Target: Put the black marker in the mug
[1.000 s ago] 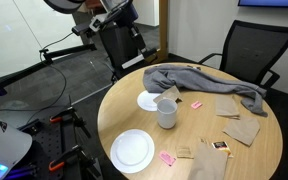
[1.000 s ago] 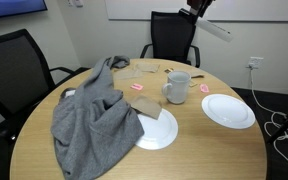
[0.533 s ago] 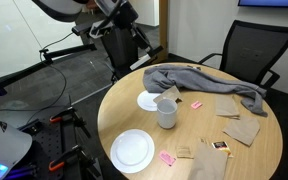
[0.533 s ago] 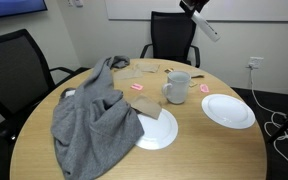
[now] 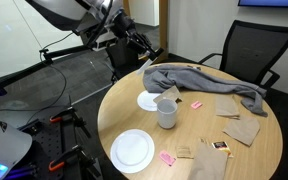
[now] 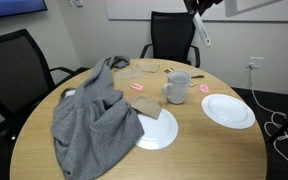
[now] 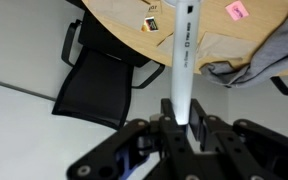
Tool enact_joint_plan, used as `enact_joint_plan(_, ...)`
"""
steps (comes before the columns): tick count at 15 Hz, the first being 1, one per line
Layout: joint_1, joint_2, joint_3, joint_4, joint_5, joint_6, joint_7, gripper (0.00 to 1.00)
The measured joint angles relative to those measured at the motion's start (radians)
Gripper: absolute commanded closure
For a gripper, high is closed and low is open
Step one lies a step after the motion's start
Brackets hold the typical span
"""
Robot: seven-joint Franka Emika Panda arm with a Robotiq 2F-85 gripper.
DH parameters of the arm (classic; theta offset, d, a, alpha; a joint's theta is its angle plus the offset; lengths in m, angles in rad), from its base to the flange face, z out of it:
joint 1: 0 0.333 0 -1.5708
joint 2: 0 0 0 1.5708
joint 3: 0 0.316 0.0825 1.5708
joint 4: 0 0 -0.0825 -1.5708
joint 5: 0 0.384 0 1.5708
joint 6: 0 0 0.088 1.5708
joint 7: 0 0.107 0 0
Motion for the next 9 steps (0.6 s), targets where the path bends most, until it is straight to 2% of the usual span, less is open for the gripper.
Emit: enact_joint_plan(9,0.084,0.123,0.025,0.039,-0.088,-0.312,0.323,0.95)
